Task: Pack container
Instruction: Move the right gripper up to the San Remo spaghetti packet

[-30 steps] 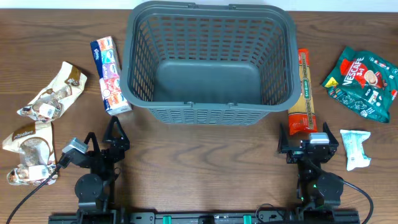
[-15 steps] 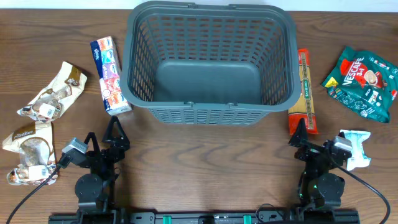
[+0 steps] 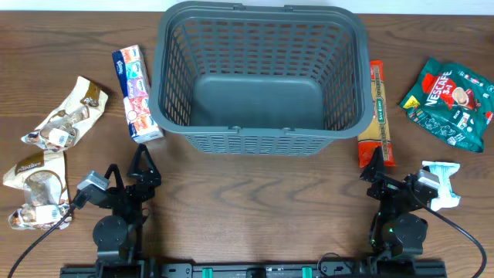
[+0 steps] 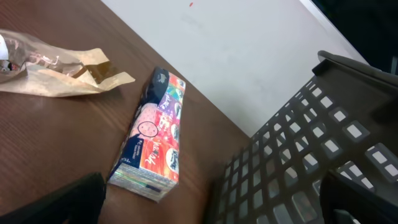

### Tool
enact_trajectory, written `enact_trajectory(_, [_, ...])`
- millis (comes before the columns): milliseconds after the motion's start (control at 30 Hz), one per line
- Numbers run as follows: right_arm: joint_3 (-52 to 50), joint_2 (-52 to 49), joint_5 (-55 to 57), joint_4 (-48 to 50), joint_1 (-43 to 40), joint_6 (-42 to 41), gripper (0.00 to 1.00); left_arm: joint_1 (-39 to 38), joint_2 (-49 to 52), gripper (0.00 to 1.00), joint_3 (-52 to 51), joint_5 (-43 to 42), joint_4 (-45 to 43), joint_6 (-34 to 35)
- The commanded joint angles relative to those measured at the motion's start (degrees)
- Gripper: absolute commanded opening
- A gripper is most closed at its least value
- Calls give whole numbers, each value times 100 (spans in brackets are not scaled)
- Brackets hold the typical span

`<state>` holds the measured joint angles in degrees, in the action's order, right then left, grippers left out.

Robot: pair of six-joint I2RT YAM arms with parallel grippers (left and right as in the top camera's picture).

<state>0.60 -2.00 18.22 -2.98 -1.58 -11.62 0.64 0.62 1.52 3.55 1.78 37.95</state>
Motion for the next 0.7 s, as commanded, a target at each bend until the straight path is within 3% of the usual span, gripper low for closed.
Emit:
enact_trajectory(0, [98,-149,79,-114,-4,-101,99,-17,-39,99,-129,50,199,50])
enact_trajectory(233, [1071,-1300,42,-208,-9,-103,99,-17,-39,99,-129,52,199,50])
enact_trajectory(400, [2522,-2761,42,-365,-166,-44,99,-17,-39,99,-129,52,199,50])
enact_trajectory(667, [6076,-4795,20,-2756,-741,55,99,-17,-39,99,-129,52,199,50])
